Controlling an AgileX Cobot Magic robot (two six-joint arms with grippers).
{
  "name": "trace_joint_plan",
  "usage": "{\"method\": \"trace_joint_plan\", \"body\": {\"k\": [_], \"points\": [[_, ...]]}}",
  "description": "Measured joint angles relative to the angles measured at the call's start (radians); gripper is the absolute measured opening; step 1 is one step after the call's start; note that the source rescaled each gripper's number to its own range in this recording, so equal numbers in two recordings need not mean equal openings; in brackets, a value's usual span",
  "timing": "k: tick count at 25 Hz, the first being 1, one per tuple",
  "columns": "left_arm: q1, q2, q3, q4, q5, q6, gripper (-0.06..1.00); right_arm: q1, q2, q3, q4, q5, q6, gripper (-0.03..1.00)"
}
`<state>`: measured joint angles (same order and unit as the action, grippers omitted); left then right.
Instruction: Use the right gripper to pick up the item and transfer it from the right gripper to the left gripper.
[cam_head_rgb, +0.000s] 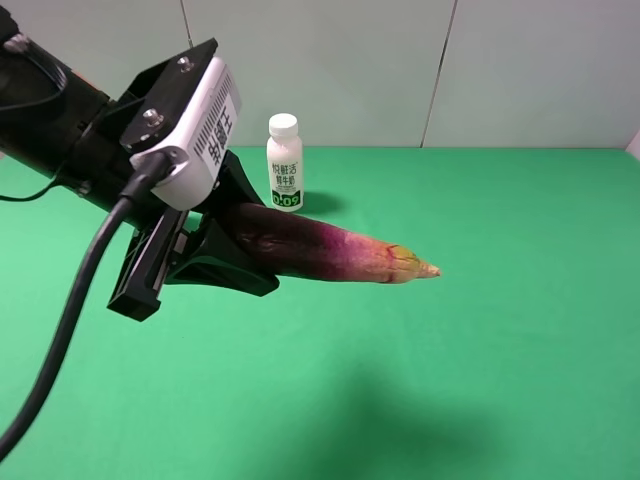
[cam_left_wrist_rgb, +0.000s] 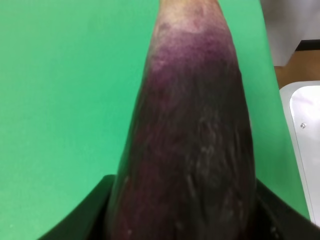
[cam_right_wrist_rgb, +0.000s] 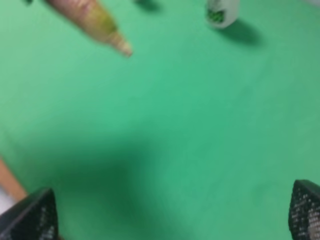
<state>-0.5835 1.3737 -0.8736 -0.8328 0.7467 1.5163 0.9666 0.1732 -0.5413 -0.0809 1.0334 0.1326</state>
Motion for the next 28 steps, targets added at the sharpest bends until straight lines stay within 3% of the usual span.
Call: {"method": "trace_joint_plan", "body": {"k": [4,16,20,28], "points": [[0.0,0.0,0.0,0.0,0.0,0.0,0.01,0.0,-0.001,0.045,0.054,0.0,-0.055,1.0],[0.0,0.0,0.0,0.0,-0.003,0.0,0.01,-0.02,-0.002,0.045,0.096,-0.004,-0.066,1.0],[0.0,0.0,0.0,0.0,-0.003,0.0,0.01,-0.138,-0.004,0.045,0.099,-0.009,-0.067,1.0],[0.0,0.0,0.0,0.0,-0.004,0.0,0.0,-0.462,-0.126,0.045,0.099,-0.015,-0.067,1.0]]}}
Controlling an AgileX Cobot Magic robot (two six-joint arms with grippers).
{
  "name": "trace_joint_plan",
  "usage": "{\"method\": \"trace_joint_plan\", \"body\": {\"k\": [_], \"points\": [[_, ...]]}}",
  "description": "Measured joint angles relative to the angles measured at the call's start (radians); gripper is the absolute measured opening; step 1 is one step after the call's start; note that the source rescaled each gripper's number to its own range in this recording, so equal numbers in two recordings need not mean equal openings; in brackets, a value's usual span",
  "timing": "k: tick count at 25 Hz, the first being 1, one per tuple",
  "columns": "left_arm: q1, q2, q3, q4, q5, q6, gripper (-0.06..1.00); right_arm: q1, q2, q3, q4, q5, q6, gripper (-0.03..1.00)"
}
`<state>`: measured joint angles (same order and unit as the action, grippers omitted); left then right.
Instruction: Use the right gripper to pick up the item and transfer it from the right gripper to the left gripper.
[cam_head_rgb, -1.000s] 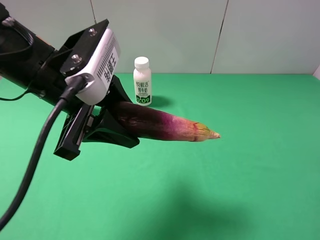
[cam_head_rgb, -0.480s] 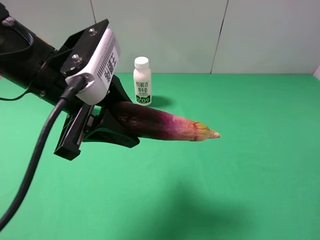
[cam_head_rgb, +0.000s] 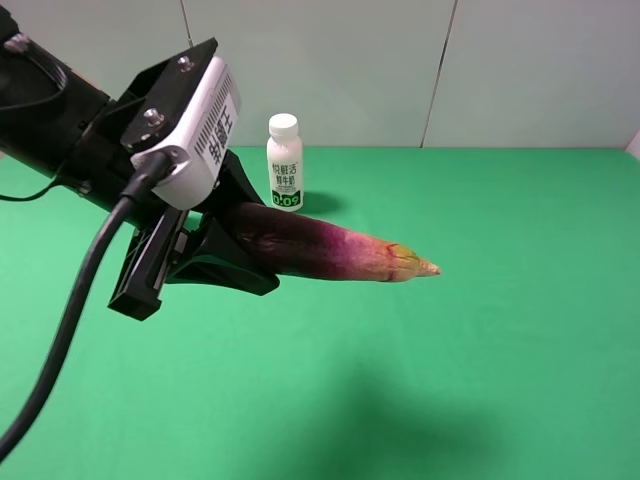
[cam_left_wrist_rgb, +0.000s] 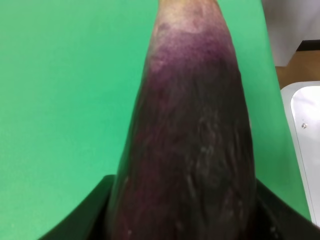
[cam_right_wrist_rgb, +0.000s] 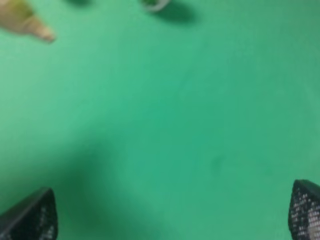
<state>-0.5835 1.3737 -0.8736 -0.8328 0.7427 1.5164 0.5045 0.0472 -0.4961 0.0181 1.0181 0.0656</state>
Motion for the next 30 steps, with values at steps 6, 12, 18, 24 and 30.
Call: {"method": "trace_joint_plan", "body": {"k": [6,12,18,24,30], "points": [[0.0,0.0,0.0,0.0,-0.01,-0.055,0.0,-0.151,-0.052,0.0,0.0,0.0,0.0,1.0],[0.0,-0.007,0.0,-0.001,-0.091,-0.248,0.0,-0.21,-0.053,0.0,0.001,0.0,0.0,1.0],[0.0,-0.066,0.0,-0.001,-0.252,-0.428,0.0,-0.21,-0.053,0.0,0.001,0.0,0.0,1.0],[0.0,-0.123,0.0,0.13,-0.325,-0.682,0.0,-0.21,-0.053,0.0,0.001,0.0,0.0,1.0],[0.0,-0.151,0.023,0.502,-0.332,-1.115,0.0,-0.21,-0.053,0.0,0.001,0.0,0.0,1.0]]}}
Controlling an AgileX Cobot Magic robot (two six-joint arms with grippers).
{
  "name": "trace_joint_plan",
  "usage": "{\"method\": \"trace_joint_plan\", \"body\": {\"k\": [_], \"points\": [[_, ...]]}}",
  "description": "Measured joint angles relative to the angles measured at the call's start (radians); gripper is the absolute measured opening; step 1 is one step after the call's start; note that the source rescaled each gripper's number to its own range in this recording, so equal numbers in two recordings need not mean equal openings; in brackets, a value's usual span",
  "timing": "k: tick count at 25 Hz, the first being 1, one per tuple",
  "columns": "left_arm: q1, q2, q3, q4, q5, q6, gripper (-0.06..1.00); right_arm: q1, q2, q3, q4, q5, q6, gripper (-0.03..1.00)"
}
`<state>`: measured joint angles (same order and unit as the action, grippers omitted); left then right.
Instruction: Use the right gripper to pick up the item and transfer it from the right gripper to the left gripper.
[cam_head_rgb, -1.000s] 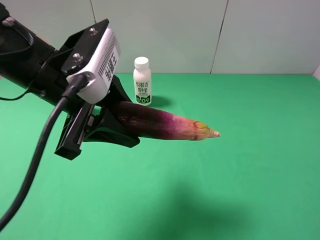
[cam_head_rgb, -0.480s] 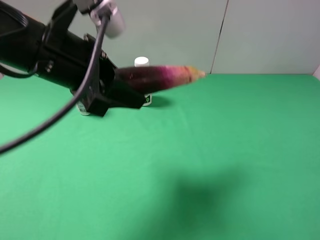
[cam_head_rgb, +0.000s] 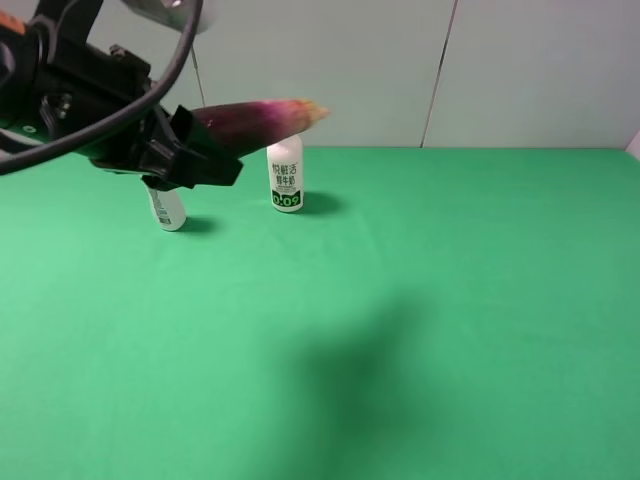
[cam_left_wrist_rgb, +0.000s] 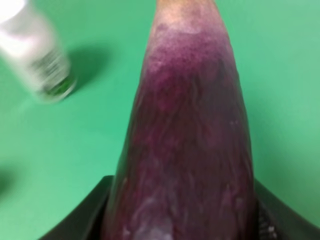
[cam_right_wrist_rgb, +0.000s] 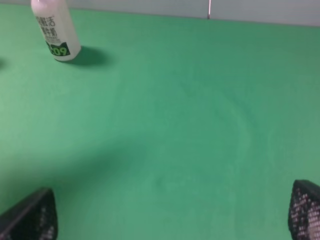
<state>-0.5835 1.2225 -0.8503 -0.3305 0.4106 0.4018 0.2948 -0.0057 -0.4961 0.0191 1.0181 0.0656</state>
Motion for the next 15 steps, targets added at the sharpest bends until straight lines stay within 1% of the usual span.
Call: {"method": "trace_joint_plan", "body": {"k": [2,5,6,8,9,11,15], "points": [[0.0,-0.007,0.02,0.151,0.001,-0.162,0.0,0.0,0.0,0.0,0.0,0.0,0.0,1.0],[0.0,-0.008,0.059,0.338,0.002,-0.41,0.0,0.0,0.0,0.0,0.0,0.0,0.0,1.0],[0.0,-0.008,0.072,0.395,0.0,-0.468,0.0,0.0,0.0,0.0,0.0,0.0,0.0,1.0],[0.0,-0.008,0.104,0.48,-0.016,-0.587,0.0,0.0,0.0,0.0,0.0,0.0,0.0,1.0],[0.0,-0.008,0.119,0.516,-0.033,-0.626,0.0,0.0,0.0,0.0,0.0,0.0,0.0,1.0],[0.0,-0.008,0.161,0.562,-0.079,-0.688,0.0,0.0,0.0,0.0,0.0,0.0,0.0,1.0],[0.0,-0.009,0.261,0.596,-0.21,-0.727,0.0,0.0,0.0,0.0,0.0,0.0,0.0,1.0]]}}
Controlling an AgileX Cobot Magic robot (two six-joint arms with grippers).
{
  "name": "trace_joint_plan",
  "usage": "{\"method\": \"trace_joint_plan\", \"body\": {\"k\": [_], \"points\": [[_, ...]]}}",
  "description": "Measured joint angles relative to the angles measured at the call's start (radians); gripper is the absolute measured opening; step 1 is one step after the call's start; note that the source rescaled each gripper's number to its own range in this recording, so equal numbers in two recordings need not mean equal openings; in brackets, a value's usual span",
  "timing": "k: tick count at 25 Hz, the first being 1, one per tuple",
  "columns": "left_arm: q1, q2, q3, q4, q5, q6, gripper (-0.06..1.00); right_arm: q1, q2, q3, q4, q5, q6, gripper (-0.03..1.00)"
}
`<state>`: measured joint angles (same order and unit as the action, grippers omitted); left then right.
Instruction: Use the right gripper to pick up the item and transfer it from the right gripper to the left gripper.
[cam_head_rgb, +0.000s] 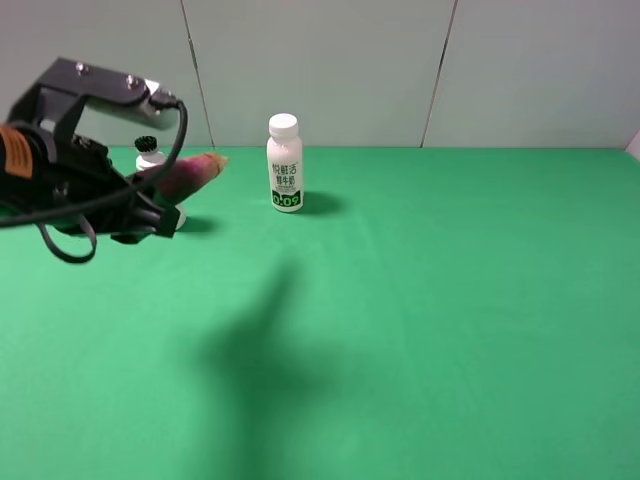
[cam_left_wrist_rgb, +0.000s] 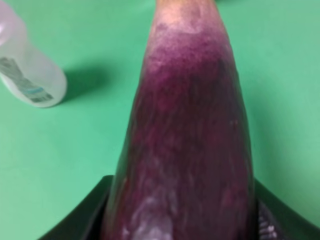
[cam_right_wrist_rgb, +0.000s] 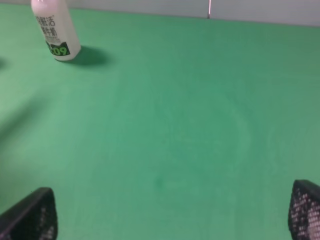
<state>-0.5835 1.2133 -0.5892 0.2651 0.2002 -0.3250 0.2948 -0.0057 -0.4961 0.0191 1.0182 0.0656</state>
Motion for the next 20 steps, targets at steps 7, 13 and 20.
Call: {"method": "trace_joint_plan", "body": {"k": [7,13,20], "points": [[0.008,0.043,0.167,0.002,-0.236,-0.004,0.0,0.0,0.0,0.0,0.0,0.0,0.0,1.0],[0.107,0.197,0.194,0.003,-0.394,-0.005,0.0,0.0,0.0,0.0,0.0,0.0,0.0,1.0],[0.149,0.381,0.192,0.003,-0.572,-0.005,0.0,0.0,0.0,0.0,0.0,0.0,0.0,1.0]]}}
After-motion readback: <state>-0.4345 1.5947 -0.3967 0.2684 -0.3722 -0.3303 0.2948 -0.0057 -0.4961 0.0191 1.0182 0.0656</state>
